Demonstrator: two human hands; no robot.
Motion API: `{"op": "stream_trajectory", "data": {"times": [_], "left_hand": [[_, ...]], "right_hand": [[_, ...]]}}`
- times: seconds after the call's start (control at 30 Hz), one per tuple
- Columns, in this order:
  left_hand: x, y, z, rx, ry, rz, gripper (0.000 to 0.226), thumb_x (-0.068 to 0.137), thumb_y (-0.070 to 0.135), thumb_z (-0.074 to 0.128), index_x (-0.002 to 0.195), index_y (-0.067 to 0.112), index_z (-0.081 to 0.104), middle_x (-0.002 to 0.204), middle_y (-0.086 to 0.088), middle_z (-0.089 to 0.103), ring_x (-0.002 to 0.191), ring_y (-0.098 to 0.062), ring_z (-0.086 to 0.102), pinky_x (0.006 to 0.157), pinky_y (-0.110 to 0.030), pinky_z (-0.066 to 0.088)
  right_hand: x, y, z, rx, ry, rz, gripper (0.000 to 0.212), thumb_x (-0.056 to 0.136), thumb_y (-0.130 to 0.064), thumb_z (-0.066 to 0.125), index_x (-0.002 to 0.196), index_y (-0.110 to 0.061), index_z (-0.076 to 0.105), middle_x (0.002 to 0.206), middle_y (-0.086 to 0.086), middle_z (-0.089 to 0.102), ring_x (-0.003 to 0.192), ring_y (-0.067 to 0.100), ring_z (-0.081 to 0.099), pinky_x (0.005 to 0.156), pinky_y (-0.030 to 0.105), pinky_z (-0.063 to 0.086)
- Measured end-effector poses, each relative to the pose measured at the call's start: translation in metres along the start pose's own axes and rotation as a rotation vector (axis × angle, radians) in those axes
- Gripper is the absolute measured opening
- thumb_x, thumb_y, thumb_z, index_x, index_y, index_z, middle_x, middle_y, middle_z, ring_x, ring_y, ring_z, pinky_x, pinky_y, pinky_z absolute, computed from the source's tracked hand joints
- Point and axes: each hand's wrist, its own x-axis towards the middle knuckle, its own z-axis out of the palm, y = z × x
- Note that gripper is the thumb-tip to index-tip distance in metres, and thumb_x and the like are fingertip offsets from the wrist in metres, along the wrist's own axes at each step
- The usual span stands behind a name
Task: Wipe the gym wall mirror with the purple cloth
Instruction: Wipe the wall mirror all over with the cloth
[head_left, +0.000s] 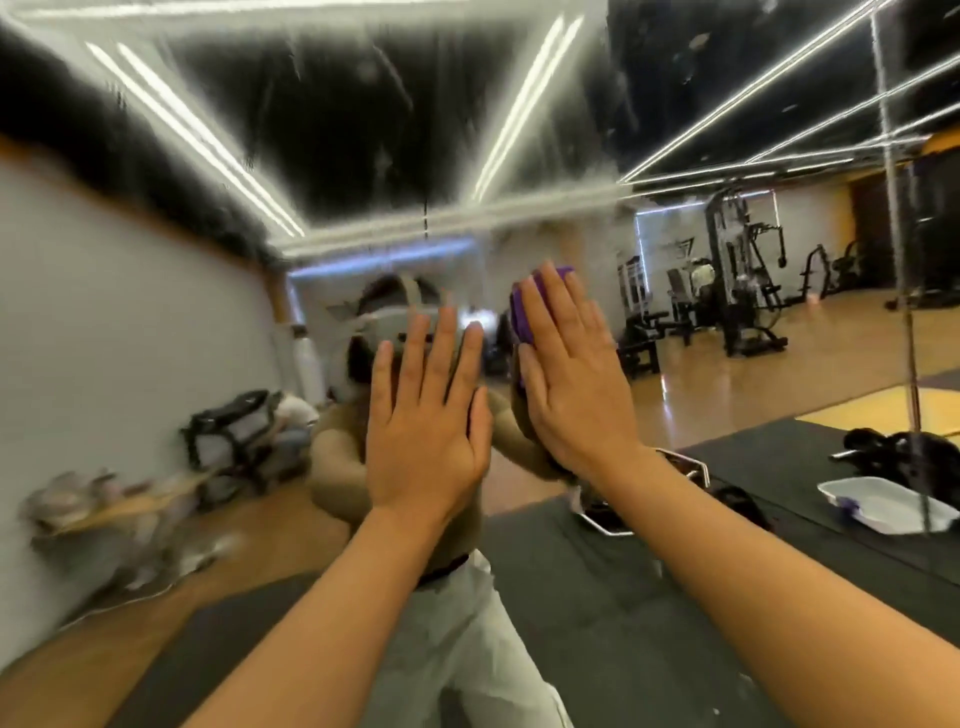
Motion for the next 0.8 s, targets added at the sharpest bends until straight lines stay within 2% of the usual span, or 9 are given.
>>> {"op": "stream_trajectory", "data": {"times": [0.07,0.17,0.27,0.37,0.43,0.53,0.63,0.7,0.8], "left_hand": [[0.0,0.0,-0.002,-0.005,-0.012,-0.006,0.055,0.104,0.03,0.036,0.156,0.013,0.034,0.163,-0.013,0.028,0.152,-0.03,0.02,0.126,-0.045,0.002],[-0.002,0.002,-0.005,-0.014,-0.04,-0.014,0.053,0.105,0.03,0.034,0.156,0.013,0.036,0.163,-0.012,0.03,0.151,-0.03,0.023,0.125,-0.047,0.011],[-0.001,0.002,-0.011,-0.032,-0.079,-0.025,0.052,0.107,0.029,0.033,0.156,0.012,0.037,0.163,-0.012,0.027,0.151,-0.03,0.023,0.125,-0.047,0.013],[-0.001,0.003,-0.021,-0.091,-0.133,-0.057,0.055,0.103,0.025,0.044,0.155,0.013,0.037,0.164,-0.012,0.028,0.151,-0.029,0.024,0.124,-0.046,0.014],[0.006,0.002,-0.026,-0.116,-0.133,-0.075,0.058,0.099,0.023,0.05,0.154,0.014,0.038,0.162,-0.01,0.031,0.15,-0.027,0.027,0.121,-0.045,0.017],[0.037,0.002,-0.027,-0.132,-0.086,-0.146,0.054,0.101,0.024,0.044,0.154,0.013,0.037,0.161,-0.01,0.03,0.15,-0.024,0.027,0.122,-0.043,0.011],[0.062,0.002,-0.02,-0.128,-0.103,-0.196,0.054,0.105,0.024,0.038,0.156,0.01,0.032,0.164,-0.012,0.022,0.152,-0.025,0.02,0.126,-0.042,0.0],[0.063,-0.001,-0.015,-0.105,-0.129,-0.167,0.053,0.106,0.025,0.035,0.157,0.01,0.029,0.164,-0.013,0.023,0.152,-0.027,0.021,0.126,-0.043,-0.001],[0.056,-0.004,-0.013,-0.056,-0.138,-0.101,0.053,0.107,0.026,0.035,0.157,0.01,0.027,0.163,-0.012,0.023,0.152,-0.027,0.022,0.126,-0.044,0.002]], "right_hand": [[-0.025,-0.003,-0.001,-0.006,-0.023,-0.007,0.055,0.106,-0.027,0.036,0.157,-0.008,0.029,0.165,0.014,0.023,0.155,0.028,0.015,0.127,0.042,0.01],[-0.072,0.0,-0.005,-0.022,-0.133,-0.076,0.056,0.105,-0.027,0.038,0.157,-0.012,0.024,0.165,0.011,0.022,0.155,0.027,0.014,0.127,0.041,0.01],[-0.087,0.007,-0.014,-0.046,-0.223,-0.117,0.058,0.105,-0.028,0.038,0.158,-0.014,0.02,0.166,0.006,0.018,0.156,0.021,0.01,0.127,0.036,0.005],[-0.073,-0.001,-0.019,-0.062,-0.252,-0.083,0.06,0.105,-0.027,0.036,0.159,-0.015,0.014,0.169,0.0,0.004,0.156,0.019,0.005,0.127,0.035,0.002],[-0.043,-0.006,-0.018,-0.038,-0.218,-0.023,0.061,0.105,-0.025,0.036,0.159,-0.014,0.011,0.168,0.001,0.005,0.156,0.02,0.003,0.127,0.035,0.001],[0.015,-0.011,-0.015,0.005,-0.142,0.054,0.06,0.106,-0.025,0.036,0.159,-0.009,0.011,0.166,0.009,0.011,0.155,0.024,0.004,0.127,0.04,0.005],[0.032,-0.019,-0.013,0.053,-0.147,0.112,0.06,0.107,-0.028,0.034,0.158,-0.005,0.01,0.166,0.01,0.004,0.155,0.024,-0.003,0.127,0.044,0.004],[0.013,-0.018,-0.016,0.045,-0.207,0.072,0.061,0.108,-0.032,0.031,0.158,-0.006,0.007,0.166,0.008,-0.001,0.155,0.025,-0.004,0.127,0.044,0.003],[-0.034,-0.001,-0.025,-0.059,-0.347,-0.137,0.063,0.107,-0.032,0.032,0.16,-0.012,0.005,0.169,0.004,-0.01,0.156,0.024,-0.004,0.127,0.041,0.001]]}}
